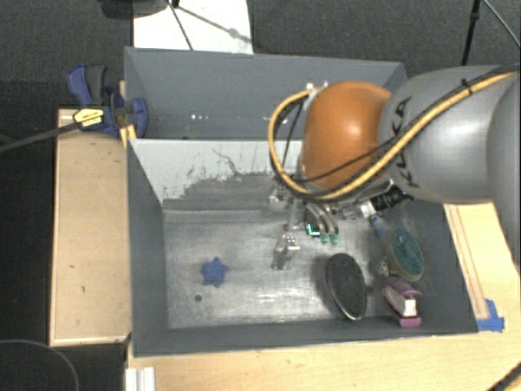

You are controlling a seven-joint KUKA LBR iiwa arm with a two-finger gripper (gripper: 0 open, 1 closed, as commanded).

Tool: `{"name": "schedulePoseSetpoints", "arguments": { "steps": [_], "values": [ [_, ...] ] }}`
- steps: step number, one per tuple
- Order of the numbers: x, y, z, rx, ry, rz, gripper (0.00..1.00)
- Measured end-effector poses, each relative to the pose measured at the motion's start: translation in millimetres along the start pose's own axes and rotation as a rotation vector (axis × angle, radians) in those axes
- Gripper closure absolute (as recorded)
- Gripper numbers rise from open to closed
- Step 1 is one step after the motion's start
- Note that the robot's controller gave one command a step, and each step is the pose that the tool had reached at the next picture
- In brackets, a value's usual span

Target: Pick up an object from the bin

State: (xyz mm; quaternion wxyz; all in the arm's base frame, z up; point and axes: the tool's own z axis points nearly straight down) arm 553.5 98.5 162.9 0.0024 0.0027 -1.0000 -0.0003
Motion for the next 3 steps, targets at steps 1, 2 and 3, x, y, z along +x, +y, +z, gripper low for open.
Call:
{"name": "schedulePoseSetpoints", "arguments": {
  "steps": [1,2,3],
  "values": [
    [64.1,59,80,-0.001,-0.003,-0.264,0.00],
    [26.3,94,92,-0.001,-0.011,-0.369,0.00],
    [24.9,93,89,-0.001,-0.014,-0.362,1.00]
  ]
}}
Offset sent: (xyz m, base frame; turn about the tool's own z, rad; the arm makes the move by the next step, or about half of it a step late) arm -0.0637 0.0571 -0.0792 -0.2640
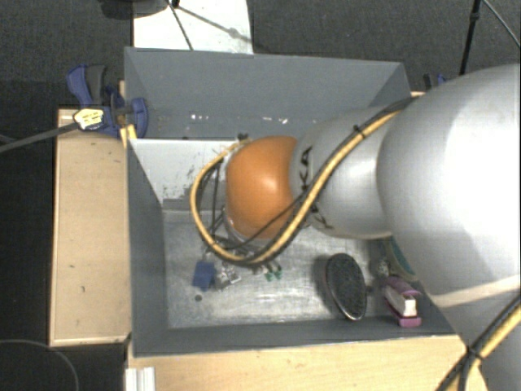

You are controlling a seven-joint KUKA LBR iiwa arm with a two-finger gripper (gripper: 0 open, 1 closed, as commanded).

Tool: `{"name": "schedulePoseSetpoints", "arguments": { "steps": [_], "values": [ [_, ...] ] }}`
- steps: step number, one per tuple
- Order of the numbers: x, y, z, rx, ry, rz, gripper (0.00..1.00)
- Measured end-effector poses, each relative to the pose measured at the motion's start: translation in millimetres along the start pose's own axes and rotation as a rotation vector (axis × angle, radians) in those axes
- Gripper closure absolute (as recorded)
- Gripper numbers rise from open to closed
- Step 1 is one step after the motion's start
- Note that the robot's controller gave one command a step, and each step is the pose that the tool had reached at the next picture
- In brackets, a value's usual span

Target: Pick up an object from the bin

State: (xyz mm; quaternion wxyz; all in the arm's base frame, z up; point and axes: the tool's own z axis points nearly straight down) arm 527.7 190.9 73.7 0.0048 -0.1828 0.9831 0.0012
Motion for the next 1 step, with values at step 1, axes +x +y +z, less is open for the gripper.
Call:
{"name": "schedulePoseSetpoints", "arguments": {
  "steps": [1],
  "values": [
    [17.7,13.3,-156.2,0.000,0.000,-0.278,1.00]
  ]
}}
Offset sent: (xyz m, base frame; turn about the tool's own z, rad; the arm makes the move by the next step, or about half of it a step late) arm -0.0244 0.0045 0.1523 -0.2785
